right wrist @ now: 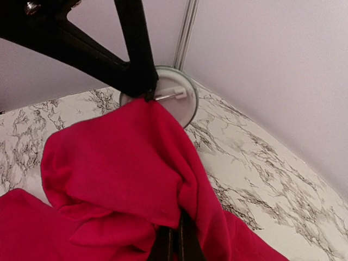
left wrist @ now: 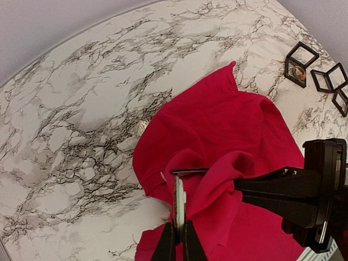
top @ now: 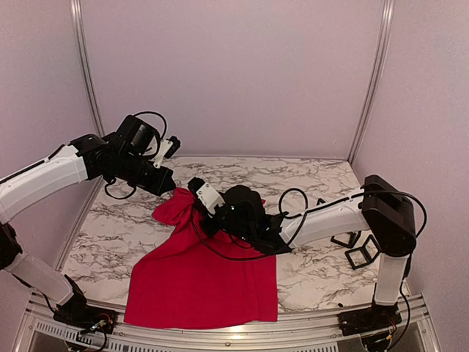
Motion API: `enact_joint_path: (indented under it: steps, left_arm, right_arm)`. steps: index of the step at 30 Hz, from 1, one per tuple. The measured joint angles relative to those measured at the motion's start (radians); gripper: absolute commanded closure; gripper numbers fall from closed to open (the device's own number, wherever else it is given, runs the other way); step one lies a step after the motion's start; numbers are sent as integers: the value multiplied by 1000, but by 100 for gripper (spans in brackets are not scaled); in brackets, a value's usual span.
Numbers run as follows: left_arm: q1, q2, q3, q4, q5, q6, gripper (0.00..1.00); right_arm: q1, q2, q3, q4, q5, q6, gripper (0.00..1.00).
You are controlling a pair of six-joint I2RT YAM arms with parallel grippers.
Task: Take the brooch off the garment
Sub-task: Adjust the flattened clothing at the center of the board.
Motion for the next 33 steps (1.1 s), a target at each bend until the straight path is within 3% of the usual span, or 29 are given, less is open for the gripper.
enact_joint_path:
  steps: [21,33]
  left_arm:
    - [-7,-11,-19,-107,114,21,100]
    - [76,83,-12,-110,307,-25,100]
  right_arm:
    - [-71,43,58,-29,-118,-80,100]
    - [-77,21,53,-112,-269,67,65]
